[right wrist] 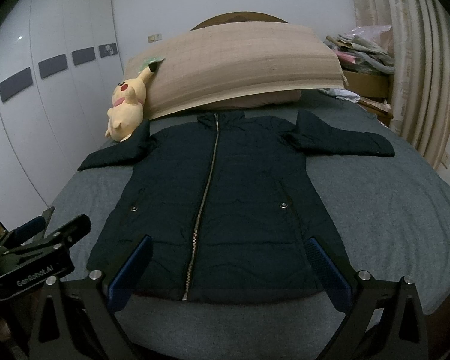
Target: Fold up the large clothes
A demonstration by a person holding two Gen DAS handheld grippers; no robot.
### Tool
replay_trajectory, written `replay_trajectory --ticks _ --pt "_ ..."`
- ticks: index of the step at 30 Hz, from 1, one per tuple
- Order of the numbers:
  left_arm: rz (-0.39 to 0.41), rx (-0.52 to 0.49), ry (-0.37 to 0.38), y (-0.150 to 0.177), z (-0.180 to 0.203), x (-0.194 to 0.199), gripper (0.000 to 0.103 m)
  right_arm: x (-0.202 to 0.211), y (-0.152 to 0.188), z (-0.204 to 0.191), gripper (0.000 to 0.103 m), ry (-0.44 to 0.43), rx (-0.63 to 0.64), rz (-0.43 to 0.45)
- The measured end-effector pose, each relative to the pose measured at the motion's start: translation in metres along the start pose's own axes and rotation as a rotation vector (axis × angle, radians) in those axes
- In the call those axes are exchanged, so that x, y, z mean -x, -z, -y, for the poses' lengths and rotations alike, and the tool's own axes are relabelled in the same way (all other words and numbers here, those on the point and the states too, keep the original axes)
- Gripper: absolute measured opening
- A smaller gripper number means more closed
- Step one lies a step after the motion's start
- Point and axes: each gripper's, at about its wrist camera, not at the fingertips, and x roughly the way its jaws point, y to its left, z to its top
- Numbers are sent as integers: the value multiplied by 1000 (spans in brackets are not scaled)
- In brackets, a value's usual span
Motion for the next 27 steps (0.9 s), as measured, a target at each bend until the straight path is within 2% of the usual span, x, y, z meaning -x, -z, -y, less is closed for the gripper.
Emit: replay_trajectory --ticks 27 --pt "-23 -10 -12 3 -2 -8 103 -4 2 4 103 2 -5 -15"
